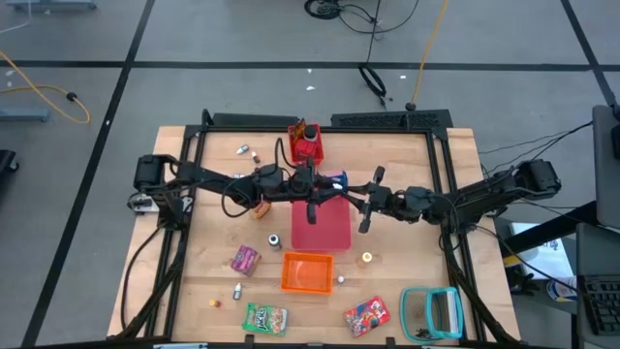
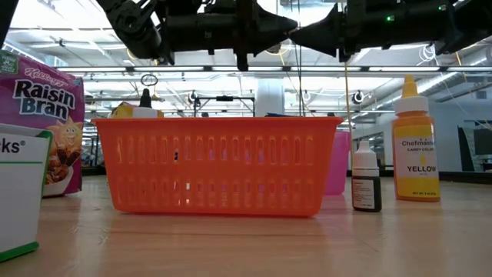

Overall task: Pick & Place Kitchen Items
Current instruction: Put the small black food coloring bottle into the orange bin

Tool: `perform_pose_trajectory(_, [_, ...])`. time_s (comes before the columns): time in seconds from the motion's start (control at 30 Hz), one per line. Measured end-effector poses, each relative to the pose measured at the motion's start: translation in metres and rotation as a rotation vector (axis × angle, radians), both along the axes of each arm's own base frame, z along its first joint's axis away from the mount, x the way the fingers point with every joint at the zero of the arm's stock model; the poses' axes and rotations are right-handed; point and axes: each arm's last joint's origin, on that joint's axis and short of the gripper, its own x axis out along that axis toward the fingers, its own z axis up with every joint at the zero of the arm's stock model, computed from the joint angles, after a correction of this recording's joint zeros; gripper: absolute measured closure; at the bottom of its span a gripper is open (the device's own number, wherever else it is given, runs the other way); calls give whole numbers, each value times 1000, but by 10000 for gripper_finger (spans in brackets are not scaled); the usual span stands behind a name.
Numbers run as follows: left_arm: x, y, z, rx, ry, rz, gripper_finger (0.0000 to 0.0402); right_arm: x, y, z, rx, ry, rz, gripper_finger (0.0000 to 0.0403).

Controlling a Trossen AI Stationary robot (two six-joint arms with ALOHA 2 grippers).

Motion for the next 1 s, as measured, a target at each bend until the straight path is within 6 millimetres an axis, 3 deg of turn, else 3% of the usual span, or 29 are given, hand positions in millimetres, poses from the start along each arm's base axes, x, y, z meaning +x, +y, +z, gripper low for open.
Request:
perform_pose_trajectory(0.23, [0,2,-1,-25,14,-2,358,0,0,-1,-1,7,-5,345])
perform_pose_trajectory(0.53, [-3,4,-1,-28,98,5,358,0,-1,-9,-26,97,-8,302])
perform_pose_trajectory(0.83, [-28,-3,25,-15,250,34,358,-2,-2,-15,-26,121,-28,290])
perform_pose_trajectory(1.0, [-43,-20,34,-29,351,-6,358,-6,-4,-21,-28,142,-102,289])
